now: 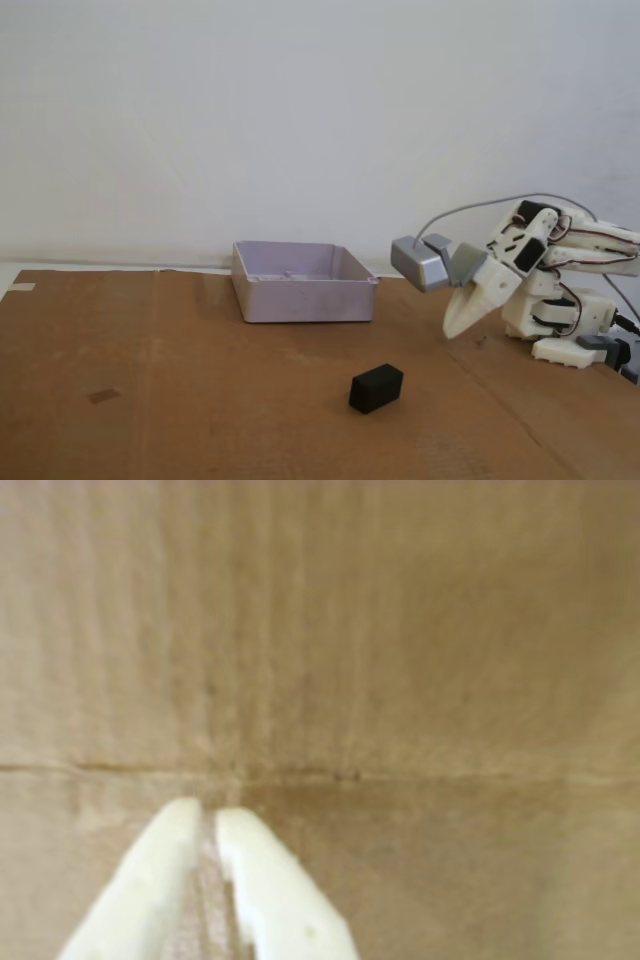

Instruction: Grasp a block and put it in the box.

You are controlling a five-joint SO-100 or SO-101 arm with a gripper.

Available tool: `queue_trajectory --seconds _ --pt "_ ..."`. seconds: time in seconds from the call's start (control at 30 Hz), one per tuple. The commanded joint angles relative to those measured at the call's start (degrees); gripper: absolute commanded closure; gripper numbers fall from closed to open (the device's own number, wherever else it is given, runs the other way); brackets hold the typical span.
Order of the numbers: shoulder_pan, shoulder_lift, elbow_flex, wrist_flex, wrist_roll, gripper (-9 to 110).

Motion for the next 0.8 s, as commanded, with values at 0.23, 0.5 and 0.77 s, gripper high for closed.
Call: queue_trajectory --seconds 0.23,0.5,0.77 --pt "-0.44 -9.58 -15.47 -9.93 -0.35 101" --pt "-4.39 -22.68 -23.99 -15.56 -0.35 101" --pt "-7.82 -34.28 -30.23 -24.26 -0.35 101"
